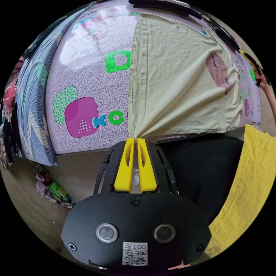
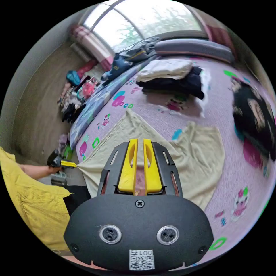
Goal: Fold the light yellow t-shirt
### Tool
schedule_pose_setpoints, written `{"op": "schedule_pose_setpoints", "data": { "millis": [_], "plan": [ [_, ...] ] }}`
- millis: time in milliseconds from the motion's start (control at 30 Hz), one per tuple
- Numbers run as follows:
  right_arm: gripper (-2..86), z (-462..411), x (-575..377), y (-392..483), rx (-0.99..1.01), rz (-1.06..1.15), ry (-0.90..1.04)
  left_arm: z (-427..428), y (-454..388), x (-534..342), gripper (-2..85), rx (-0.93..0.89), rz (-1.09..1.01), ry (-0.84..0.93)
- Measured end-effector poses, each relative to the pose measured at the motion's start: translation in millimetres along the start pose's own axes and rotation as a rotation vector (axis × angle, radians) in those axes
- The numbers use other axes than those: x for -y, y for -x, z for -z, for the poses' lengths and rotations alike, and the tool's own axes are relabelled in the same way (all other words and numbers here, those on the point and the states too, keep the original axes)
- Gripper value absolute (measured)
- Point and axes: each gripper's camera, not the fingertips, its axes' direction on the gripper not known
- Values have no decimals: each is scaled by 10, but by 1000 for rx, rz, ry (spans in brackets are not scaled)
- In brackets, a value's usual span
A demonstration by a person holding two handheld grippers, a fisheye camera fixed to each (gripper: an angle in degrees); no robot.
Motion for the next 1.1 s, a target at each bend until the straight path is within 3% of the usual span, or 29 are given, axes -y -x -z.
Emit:
{"op": "schedule_pose_setpoints", "data": {
  "millis": [167, 333, 633, 767, 933, 1100],
  "plan": [
    [23, -823, 923, 1053, -63, 448, 121, 82, 143, -338, -10, -58, 60, -89],
    [30, -1671, 1391, 1635, -168, 671, 186, 246, 395, -700, -10, -162, 60, -237],
    [55, -3064, 1859, 1935, -280, 774, 328, 489, 858, -1178, -10, -324, 112, -396],
    [27, -3410, 1942, 1948, -346, 788, 391, 551, 998, -1342, -10, -369, 129, -427],
    [3, -3411, 1976, 2037, -407, 836, 355, 707, 1143, -1563, -10, -396, 134, -473],
    [-1, -2826, 2249, 2116, -281, 799, 164, 1120, 1324, -1863, -10, -421, 135, -618]
  ]
}}
